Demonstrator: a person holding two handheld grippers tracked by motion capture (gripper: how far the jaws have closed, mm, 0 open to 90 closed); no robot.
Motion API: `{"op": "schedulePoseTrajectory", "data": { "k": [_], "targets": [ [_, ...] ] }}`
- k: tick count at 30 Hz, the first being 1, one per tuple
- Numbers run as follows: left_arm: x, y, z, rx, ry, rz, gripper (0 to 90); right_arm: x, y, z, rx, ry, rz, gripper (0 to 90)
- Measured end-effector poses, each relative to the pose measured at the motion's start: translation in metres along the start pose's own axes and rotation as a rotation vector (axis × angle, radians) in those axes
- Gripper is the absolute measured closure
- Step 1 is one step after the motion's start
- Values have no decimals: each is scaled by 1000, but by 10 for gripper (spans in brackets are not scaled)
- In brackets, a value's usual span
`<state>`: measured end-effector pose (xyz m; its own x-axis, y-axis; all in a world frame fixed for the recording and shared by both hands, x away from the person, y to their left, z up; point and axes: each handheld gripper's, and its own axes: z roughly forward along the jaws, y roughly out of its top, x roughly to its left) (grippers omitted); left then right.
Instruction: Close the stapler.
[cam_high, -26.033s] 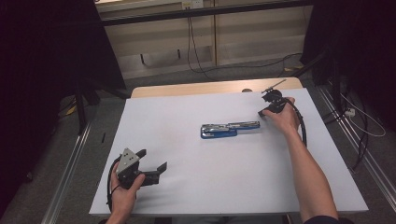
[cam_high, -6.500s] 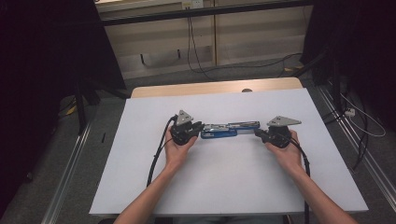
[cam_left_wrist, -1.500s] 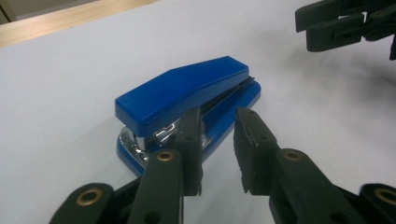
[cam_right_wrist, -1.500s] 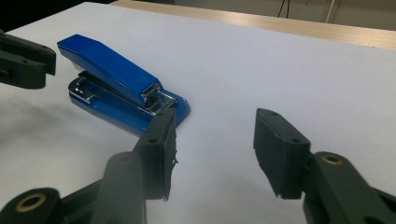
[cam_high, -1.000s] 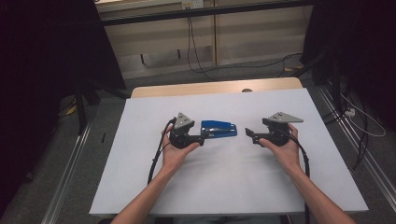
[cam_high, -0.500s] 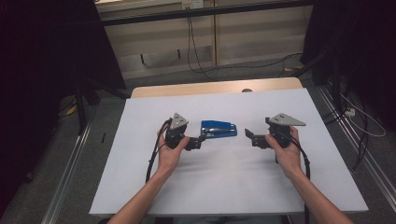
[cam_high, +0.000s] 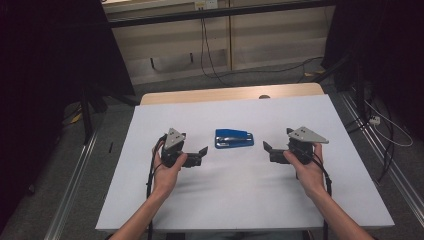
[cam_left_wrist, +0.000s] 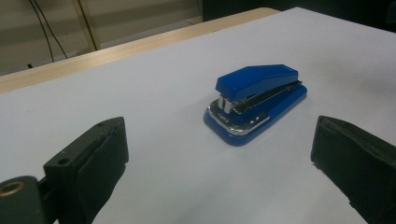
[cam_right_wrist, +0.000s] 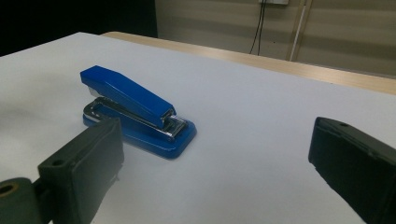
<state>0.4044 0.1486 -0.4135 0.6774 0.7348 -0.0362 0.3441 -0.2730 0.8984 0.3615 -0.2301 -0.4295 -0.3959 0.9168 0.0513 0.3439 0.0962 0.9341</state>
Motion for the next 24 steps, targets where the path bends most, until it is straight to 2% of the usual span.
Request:
{"op": "schedulePoseTrajectory", "data": {
  "k": [5,7,9,13,15,19,21,22,24],
  "targets": [
    [4,-4,-13,-15,0,-19,42,-2,-4,-5,6,-28,-8,32],
    [4,-5,-19,-24,12,-8,42,-3,-4,-7,6,-43,-10,32],
    [4,-7,-25,-33,25,2,42,-3,-4,-9,8,-34,-5,33],
    [6,-16,-34,-47,53,-35,41,-2,-7,-17,0,-28,0,33],
    [8,-19,-40,-38,55,-33,41,-3,-9,-20,0,-26,3,32],
    [10,-20,-50,-51,56,-43,41,-6,-10,-24,-11,-41,15,33],
    [11,-19,-55,-40,42,-56,43,-5,-10,-26,-9,-50,13,33],
    [12,-20,-57,-38,49,-63,45,-5,-11,-28,-11,-52,13,33],
    [12,-20,-62,-33,63,-48,45,-4,-12,-31,-9,-58,7,33]
  ]
}}
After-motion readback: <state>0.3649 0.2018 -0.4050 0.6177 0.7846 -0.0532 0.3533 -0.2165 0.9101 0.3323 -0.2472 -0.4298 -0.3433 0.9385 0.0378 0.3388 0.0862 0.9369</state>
